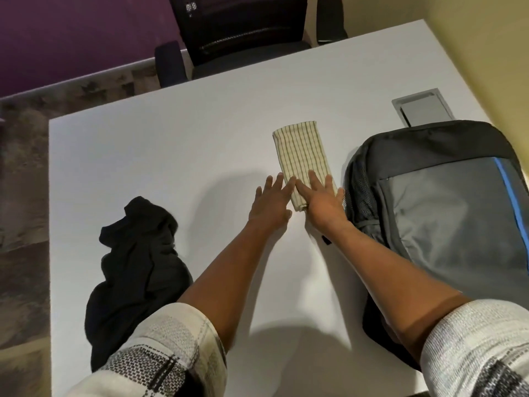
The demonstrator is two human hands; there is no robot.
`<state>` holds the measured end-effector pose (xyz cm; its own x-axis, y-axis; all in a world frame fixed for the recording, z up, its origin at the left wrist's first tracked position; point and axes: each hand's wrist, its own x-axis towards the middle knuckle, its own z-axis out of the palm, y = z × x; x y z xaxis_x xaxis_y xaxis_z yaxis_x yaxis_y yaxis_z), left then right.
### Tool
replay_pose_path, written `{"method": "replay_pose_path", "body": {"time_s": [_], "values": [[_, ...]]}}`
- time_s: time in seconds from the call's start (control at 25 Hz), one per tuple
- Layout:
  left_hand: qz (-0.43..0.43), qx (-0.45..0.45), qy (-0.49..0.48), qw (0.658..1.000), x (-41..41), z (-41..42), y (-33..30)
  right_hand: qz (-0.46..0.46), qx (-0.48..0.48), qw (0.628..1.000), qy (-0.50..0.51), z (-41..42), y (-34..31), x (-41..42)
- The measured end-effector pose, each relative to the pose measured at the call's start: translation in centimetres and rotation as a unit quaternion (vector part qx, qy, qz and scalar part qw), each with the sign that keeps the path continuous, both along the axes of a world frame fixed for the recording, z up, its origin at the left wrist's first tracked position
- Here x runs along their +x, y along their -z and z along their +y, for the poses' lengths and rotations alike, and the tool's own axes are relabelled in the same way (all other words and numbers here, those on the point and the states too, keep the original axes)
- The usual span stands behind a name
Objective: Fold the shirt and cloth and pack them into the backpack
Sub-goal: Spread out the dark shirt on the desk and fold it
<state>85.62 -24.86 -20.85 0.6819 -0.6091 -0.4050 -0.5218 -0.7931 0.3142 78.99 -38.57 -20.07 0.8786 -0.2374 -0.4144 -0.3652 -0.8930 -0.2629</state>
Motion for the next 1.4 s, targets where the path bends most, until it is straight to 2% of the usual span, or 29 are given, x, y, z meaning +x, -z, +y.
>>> {"method": "replay_pose_path", "body": {"time_s": [0.32, 0.52, 0.68, 0.76, 0.84, 0.92, 1.0, 1.08, 1.2, 1.4], "values": [[0.026, -0.001, -0.010, 1.000, 1.3, 0.3, -0.5, -0.004, -0.023, 1.000, -0.017, -0.6, -0.7, 1.4], [0.037, 0.004, -0.039, 0.999, -0.7, 4.6, -2.3, -0.030, -0.030, 0.998, -0.044, 3.1, -2.4, 0.0], [0.007, 0.027, -0.071, 0.997, -2.1, 9.7, -4.0, -0.078, -0.042, 0.993, -0.079, 7.5, -3.3, -1.6], [-0.009, 0.041, -0.084, 0.996, -3.1, 13.5, -4.8, -0.122, -0.019, 0.988, -0.090, 10.4, -3.3, -2.7], [-0.032, 0.062, -0.093, 0.993, -4.6, 17.7, -5.4, -0.123, 0.019, 0.988, -0.087, 13.6, -3.5, -3.9], [-0.093, 0.063, -0.114, 0.987, -7.1, 22.3, -5.6, -0.060, 0.094, 0.991, -0.079, 17.2, -3.9, -5.2], [-0.172, 0.015, -0.175, 0.969, -9.9, 26.5, -6.0, -0.008, 0.177, 0.981, -0.072, 20.8, -4.1, -6.6], [-0.196, -0.020, -0.250, 0.948, -12.8, 30.2, -5.8, 0.019, 0.243, 0.968, -0.059, 24.4, -4.0, -8.4], [-0.090, -0.045, -0.342, 0.934, -16.4, 34.0, -5.7, 0.022, 0.295, 0.955, -0.008, 28.5, -4.0, -11.3], [0.038, -0.024, -0.392, 0.919, -17.0, 37.0, -6.6, 0.041, 0.310, 0.948, 0.062, 31.1, -4.5, -12.7]]}}
